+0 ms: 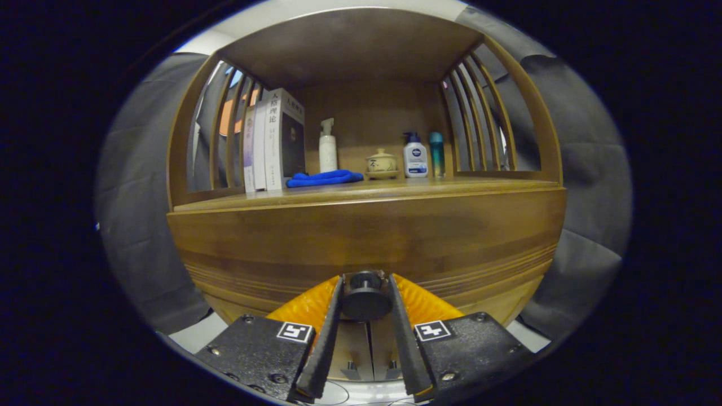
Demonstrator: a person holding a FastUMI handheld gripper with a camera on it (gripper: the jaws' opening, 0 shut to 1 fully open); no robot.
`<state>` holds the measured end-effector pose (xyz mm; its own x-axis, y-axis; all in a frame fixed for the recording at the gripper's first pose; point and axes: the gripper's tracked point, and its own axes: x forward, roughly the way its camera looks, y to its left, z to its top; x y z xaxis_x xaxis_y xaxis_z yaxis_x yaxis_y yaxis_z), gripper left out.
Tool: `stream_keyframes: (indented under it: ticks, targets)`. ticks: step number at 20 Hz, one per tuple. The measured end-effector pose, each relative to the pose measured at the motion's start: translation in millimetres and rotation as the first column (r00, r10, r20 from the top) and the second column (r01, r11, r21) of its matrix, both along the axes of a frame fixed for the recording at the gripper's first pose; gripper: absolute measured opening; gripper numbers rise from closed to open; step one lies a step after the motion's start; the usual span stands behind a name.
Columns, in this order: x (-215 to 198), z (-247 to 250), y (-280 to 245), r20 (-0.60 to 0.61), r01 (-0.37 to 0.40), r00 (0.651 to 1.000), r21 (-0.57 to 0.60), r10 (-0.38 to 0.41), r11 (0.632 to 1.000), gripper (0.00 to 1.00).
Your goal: Pull open the drawer, take out the items inside it, and place them on the countertop above the cabinet.
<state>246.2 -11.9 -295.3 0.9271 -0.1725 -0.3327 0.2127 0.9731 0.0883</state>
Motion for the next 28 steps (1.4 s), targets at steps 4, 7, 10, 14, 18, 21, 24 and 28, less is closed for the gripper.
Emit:
stream_keyframes:
  ticks: [4,7,10,14,18,21,24,28]
  targets:
    - [1,-2,-4,0.012,0.027,1.0,-0.016,-0.026,1.0,0.49]
    - [0,-4,-5,0.003,0.029,1.0,-0.054,-0.029,0.998,0.46]
    - [-1,-5,-4,-0.025,0.018,1.0,-0.036,-0.019,0.999,0.4]
    - [-11,-4,-2,-0.037,-0.008,0.999,-0.059,0.006,0.998,0.37]
    - [-37,-1,2,-0.038,-0.025,0.999,-0.054,0.023,0.998,0.37]
    - [-66,3,7,-0.032,-0.028,0.999,-0.056,0.026,0.998,0.37]
    - [-94,5,12,-0.017,-0.027,1.0,-0.058,0.026,0.998,0.37]
    - [-128,6,21,0.002,-0.066,0.998,-0.024,0.066,0.998,0.37]
